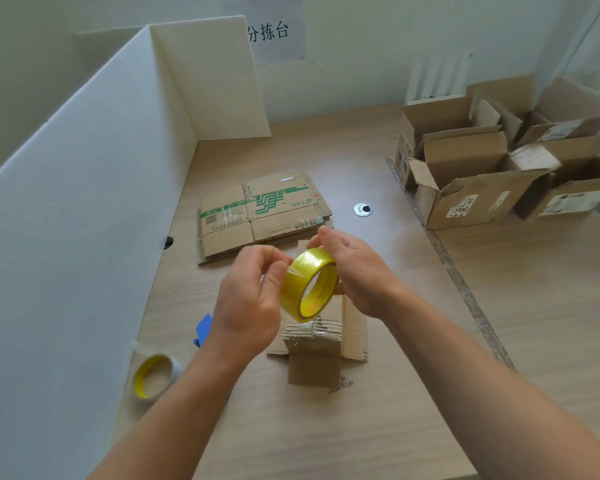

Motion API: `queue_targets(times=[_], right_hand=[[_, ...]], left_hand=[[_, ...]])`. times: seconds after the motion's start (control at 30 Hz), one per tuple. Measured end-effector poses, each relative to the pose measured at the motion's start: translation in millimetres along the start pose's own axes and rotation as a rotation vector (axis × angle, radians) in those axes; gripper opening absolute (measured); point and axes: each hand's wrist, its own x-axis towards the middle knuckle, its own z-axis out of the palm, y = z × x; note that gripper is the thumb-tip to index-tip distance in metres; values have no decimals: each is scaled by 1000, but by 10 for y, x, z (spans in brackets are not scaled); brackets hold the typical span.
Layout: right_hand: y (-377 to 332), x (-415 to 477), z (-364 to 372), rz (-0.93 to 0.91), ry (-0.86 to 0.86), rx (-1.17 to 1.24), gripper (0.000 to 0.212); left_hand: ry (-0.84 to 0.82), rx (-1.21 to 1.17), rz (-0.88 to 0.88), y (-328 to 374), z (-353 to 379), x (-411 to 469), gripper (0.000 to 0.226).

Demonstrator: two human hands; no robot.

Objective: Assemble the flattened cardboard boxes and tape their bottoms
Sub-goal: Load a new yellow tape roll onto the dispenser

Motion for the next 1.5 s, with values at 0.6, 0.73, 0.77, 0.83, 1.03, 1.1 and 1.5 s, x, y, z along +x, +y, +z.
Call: queue_targets(times=[0.6,0.73,0.77,0.83,1.03,1.1,1.5], right_hand=[[462,-374,537,-196,-157,-237,10],[530,-373,687,-181,-318,-260,9],[543,-368,713,-164,-389,-236,12],[561,-355,761,-109,-565,-167,18],[682,-182,1085,28,-824,-125,17],[779,-77,1223,67,-791,-107,19],[1305,432,1797,179,-600,-89,15]], left_hand=[[206,-180,-380,-393,-39,-505,13],[263,-214,-386,-527,-251,-813,21],[258,-165,-391,-595,-335,-875,26],[163,-76,-417,-736,-499,-983,39],[-65,-61,-435,-1064,-768,-1165,34],[-83,36,-418,-1225,-836,-1170,27],[-177,179,-416,-1929,-1034,-1007,44]])
